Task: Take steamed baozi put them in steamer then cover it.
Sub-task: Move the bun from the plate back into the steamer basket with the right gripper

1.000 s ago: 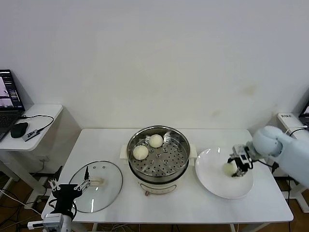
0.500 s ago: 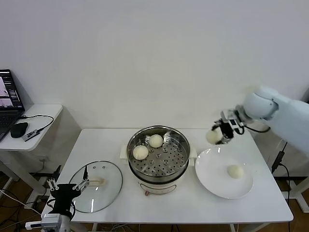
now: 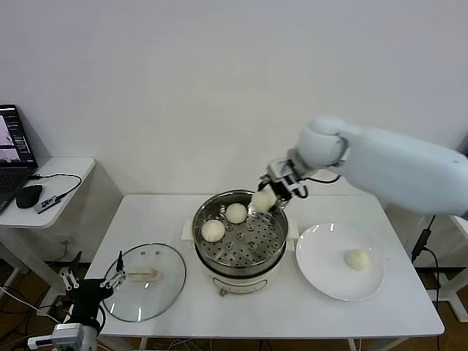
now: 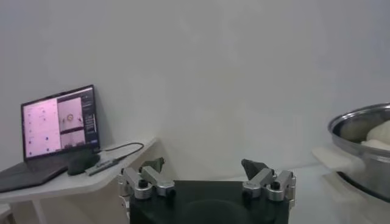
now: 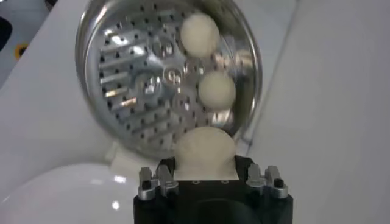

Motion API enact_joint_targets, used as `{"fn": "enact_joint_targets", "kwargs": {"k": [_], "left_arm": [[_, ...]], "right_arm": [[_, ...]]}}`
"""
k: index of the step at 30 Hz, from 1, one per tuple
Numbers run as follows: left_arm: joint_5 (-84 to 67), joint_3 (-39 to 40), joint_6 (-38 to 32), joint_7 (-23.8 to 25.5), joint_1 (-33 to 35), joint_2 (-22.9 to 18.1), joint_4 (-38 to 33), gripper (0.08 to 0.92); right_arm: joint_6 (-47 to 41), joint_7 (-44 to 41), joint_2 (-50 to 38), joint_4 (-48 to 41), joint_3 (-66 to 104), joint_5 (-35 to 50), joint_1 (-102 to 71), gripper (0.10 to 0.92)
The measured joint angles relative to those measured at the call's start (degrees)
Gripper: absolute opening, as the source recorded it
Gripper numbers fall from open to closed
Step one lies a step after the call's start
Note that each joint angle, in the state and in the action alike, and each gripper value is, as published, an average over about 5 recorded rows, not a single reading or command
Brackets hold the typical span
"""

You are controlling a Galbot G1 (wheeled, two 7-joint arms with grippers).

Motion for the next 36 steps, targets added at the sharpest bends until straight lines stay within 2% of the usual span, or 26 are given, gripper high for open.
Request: {"fn": "enact_joint_targets", "kwargs": {"k": [16, 36], "left_arm": [[0.02, -0.81, -0.11, -0.16, 0.04, -1.25, 0.42, 0.823], [0.34, -0.47, -0.73, -0.49, 0.40, -1.95, 0.76, 0.823]], "right_arm": [[12.47, 3.09, 9.40, -0.64, -5.25, -8.46, -4.13, 0.613], [22.96, 0.28, 9.49, 2.37, -7.88, -14.42, -3.53, 0.619]]}}
